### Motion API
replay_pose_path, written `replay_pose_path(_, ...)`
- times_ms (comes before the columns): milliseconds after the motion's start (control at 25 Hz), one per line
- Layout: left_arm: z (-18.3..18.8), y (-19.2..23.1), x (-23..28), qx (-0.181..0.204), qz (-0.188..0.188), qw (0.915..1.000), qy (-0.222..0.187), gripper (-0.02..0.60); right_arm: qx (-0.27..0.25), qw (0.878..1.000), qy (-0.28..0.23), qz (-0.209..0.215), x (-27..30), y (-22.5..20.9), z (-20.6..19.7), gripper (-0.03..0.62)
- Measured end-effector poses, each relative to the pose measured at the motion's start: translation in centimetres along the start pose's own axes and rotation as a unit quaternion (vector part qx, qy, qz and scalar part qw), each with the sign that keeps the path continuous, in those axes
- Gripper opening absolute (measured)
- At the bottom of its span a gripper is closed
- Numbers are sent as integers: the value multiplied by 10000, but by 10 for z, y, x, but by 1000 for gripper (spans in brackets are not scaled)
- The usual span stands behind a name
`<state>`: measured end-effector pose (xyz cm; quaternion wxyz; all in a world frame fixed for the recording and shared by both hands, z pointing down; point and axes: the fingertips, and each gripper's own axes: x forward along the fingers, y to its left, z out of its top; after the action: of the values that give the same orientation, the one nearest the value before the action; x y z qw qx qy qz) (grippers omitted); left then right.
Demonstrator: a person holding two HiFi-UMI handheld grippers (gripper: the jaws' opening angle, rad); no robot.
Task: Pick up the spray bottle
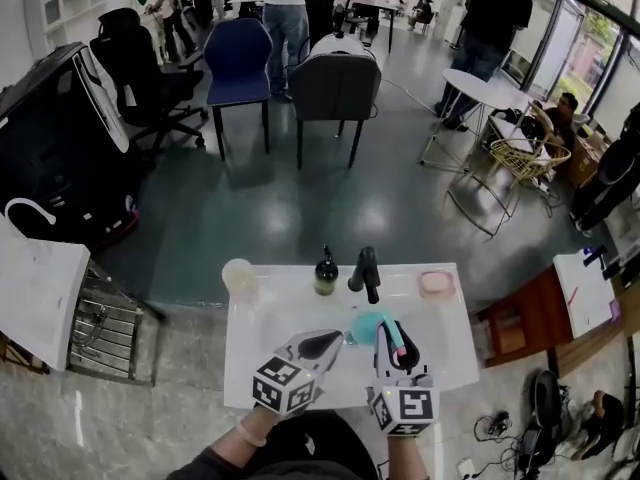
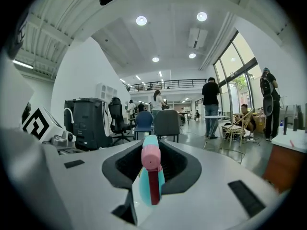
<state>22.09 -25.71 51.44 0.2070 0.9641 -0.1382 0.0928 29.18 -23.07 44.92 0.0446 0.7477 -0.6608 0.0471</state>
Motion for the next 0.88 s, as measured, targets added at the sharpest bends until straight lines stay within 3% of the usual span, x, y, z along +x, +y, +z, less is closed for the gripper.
replay_pose_path(440,-4,-39,26,158,-495,9985,143,5,46,9988,42,-490,-36,-32,-5,84)
replay_pose_path(880,1,-39,16,222,-449,9987,72,5,-87,9994,-19,-341,-35,-20,0,84)
